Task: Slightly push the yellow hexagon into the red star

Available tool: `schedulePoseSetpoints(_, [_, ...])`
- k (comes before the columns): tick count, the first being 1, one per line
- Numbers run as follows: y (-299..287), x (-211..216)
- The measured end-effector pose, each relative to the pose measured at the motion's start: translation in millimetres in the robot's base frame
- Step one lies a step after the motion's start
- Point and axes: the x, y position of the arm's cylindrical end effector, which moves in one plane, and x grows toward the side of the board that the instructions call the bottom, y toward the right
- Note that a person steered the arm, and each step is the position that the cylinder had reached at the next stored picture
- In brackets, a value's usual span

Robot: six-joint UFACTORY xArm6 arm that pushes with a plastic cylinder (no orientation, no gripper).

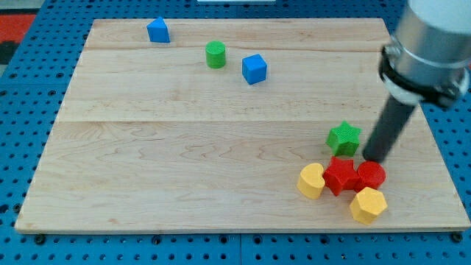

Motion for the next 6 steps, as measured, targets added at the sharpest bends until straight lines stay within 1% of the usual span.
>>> schedulePoseSetpoints(1, [97.7, 42.3])
schedulePoseSetpoints(2, [83.4, 86.0])
schedulePoseSetpoints(3, [59.6, 87.3])
schedulePoseSetpoints(4, [1.0, 86.7])
schedulePoseSetpoints(5, [-88.8, 87.7])
schedulePoseSetpoints(6, [-125.3, 78.4])
